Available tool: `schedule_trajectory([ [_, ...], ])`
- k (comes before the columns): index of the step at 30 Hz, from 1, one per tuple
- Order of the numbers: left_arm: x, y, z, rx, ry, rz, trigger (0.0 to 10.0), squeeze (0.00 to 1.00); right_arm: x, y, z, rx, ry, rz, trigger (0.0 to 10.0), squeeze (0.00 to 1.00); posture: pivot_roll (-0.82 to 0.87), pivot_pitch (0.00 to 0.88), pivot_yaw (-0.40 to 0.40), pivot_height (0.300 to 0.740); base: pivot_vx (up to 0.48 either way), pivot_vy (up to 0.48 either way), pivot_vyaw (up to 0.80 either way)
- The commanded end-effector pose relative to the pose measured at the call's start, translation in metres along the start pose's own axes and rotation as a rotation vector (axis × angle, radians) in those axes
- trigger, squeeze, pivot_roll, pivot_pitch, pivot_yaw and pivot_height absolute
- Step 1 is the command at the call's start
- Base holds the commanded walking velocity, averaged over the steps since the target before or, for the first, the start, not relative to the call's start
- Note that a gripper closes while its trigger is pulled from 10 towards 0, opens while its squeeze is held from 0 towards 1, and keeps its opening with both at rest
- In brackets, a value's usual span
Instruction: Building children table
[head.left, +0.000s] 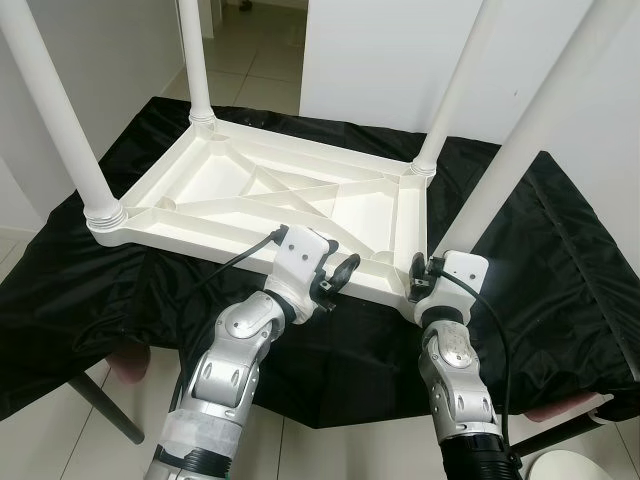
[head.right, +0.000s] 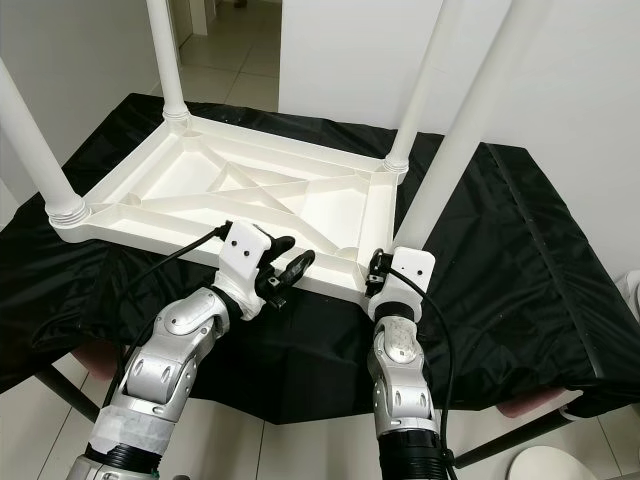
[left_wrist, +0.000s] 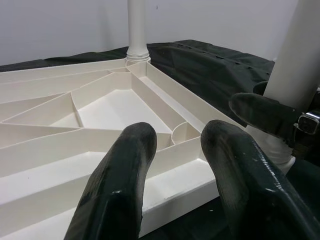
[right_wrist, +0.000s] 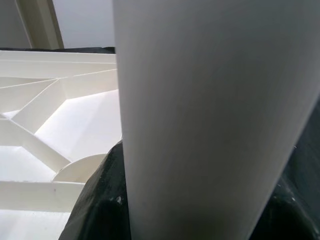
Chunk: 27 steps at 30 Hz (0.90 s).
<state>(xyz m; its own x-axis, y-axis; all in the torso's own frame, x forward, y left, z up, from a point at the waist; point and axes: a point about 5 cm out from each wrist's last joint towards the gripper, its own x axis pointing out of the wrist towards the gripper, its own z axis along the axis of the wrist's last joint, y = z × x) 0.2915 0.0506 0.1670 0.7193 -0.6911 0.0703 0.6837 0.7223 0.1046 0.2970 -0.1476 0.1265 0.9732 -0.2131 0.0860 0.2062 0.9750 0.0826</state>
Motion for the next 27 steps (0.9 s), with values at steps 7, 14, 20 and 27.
schedule_trajectory([
  [7,-0.001,-0.001,-0.001,-0.007,0.014,0.007,10.0,0.0,-0.015,-0.002,-0.004,0.003,0.039,-0.087,10.0,0.0,0.03,0.0,-0.057,0.74,0.0,0.0,0.0],
  [14,0.0,-0.001,-0.001,-0.011,0.014,0.011,10.0,0.0,-0.016,-0.004,-0.003,-0.002,0.046,-0.116,10.0,0.0,0.03,0.0,-0.054,0.74,0.0,0.0,0.0],
  [20,0.0,-0.001,0.0,-0.012,0.015,0.012,10.0,0.0,-0.018,-0.009,0.002,0.031,0.006,-0.028,10.0,1.0,0.03,0.0,-0.055,0.74,0.0,0.0,0.0],
  [27,0.0,0.001,0.0,-0.011,0.016,0.019,10.0,0.0,-0.011,-0.024,0.007,-0.032,0.03,0.225,10.0,0.0,0.02,0.009,-0.052,0.74,0.0,0.0,0.0],
])
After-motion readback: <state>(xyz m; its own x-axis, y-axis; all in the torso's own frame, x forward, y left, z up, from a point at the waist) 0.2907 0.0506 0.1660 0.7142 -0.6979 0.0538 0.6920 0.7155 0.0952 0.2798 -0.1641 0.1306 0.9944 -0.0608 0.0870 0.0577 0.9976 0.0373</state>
